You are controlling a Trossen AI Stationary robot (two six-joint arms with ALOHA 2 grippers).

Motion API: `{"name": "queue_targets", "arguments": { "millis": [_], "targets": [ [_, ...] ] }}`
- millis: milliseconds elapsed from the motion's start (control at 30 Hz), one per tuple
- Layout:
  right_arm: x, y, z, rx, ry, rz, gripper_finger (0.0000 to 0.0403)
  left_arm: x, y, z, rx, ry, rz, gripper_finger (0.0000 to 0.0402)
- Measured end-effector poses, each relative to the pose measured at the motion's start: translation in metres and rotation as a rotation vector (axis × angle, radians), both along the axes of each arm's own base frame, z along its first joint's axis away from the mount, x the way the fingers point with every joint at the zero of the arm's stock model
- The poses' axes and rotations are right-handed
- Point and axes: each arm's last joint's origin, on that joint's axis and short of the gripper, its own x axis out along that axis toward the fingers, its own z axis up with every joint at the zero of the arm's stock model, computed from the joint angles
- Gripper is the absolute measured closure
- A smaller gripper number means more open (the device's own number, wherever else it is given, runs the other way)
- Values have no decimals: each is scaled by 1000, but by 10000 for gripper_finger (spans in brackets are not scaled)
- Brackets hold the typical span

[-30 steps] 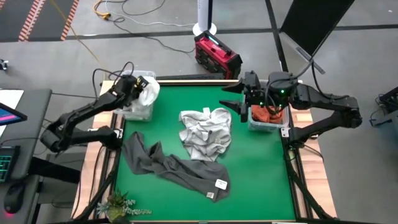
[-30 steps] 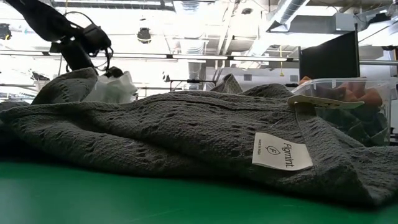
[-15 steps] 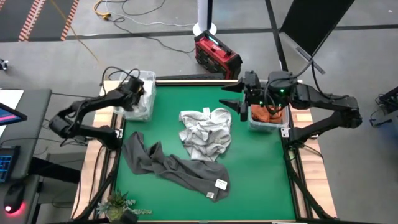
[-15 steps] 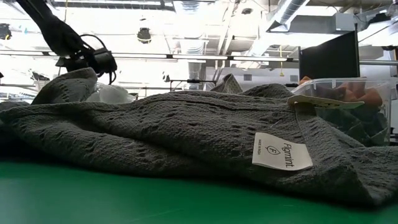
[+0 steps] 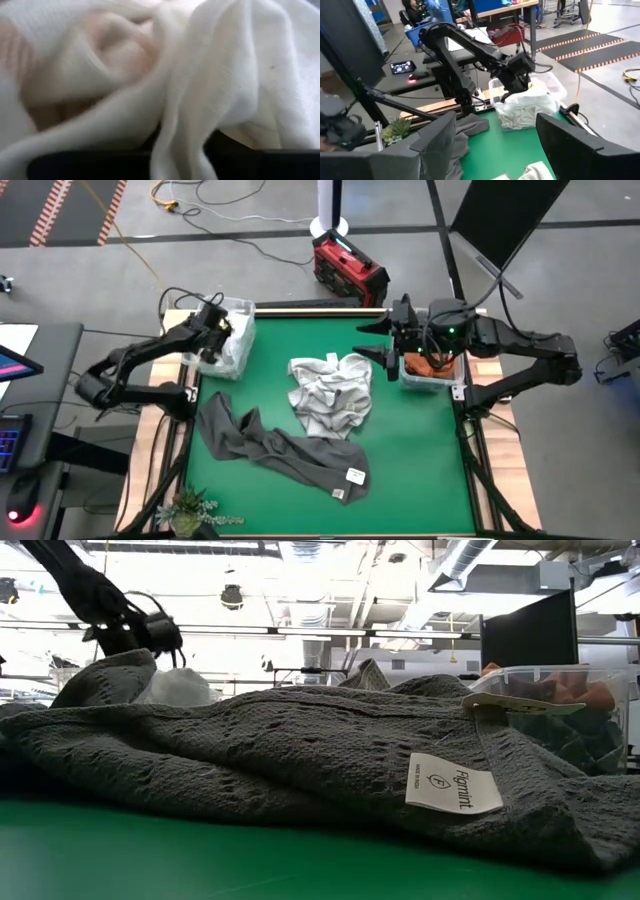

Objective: Sort towels by color in basket
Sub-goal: Put the white towel into the left transparent bin

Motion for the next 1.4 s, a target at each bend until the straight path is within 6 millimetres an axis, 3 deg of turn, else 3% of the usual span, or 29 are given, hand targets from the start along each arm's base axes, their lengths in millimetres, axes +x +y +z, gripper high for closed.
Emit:
{"name": "queue_targets", "arguments": {
  "millis": [200,433,567,900,1067,1233,1400],
  "targets": [
    [0,3,0,-23,3,16,100,-12,-15,24,93,-11,14,321],
    [0,2,0,-55,8,19,100,-20,-28,44,190,-38,1,229],
    [0,1,0,-66,10,15,100,-23,-35,54,278,-14,-97,193],
    [0,1,0,-69,10,15,100,-30,-50,59,337,102,-336,200],
    [0,0,0,-69,9,12,100,-29,-54,69,453,76,-479,202],
    [0,-3,0,-68,10,-3,100,-32,-59,81,568,64,-494,202],
    [0,-6,0,-68,10,-14,100,-38,-65,90,698,167,-509,202]
  ]
}}
